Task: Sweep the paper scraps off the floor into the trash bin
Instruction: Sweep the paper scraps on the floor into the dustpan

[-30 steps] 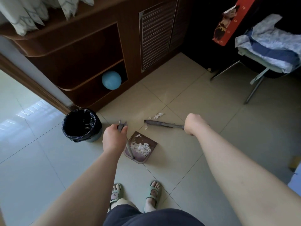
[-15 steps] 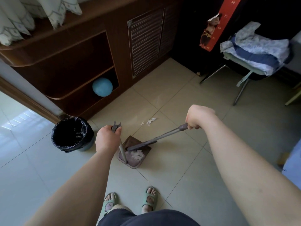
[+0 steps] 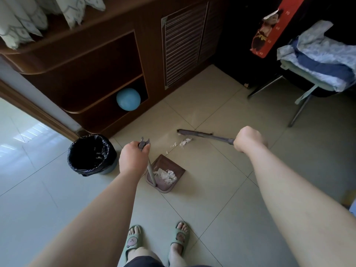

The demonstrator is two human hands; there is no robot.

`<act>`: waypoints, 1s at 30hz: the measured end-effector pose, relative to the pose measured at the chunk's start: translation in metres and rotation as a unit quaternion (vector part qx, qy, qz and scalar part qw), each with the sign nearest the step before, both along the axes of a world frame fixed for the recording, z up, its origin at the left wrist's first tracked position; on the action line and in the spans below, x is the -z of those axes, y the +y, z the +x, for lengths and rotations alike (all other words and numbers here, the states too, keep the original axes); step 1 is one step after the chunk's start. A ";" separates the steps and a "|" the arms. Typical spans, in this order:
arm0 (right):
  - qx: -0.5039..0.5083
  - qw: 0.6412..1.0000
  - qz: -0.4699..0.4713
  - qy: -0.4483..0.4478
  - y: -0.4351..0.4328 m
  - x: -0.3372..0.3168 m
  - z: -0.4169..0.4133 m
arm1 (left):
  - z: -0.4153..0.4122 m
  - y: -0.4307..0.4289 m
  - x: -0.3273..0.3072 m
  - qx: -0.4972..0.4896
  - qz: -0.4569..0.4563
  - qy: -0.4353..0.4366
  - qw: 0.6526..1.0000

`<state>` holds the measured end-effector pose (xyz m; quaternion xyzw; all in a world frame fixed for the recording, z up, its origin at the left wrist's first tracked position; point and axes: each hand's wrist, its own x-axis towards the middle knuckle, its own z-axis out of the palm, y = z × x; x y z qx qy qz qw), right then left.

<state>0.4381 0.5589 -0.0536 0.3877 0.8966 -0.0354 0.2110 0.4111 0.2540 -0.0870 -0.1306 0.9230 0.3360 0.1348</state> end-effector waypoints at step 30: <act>-0.157 0.984 -0.023 -0.079 -0.016 -0.035 0.013 | 0.010 -0.005 0.004 0.016 -0.008 -0.008 1.000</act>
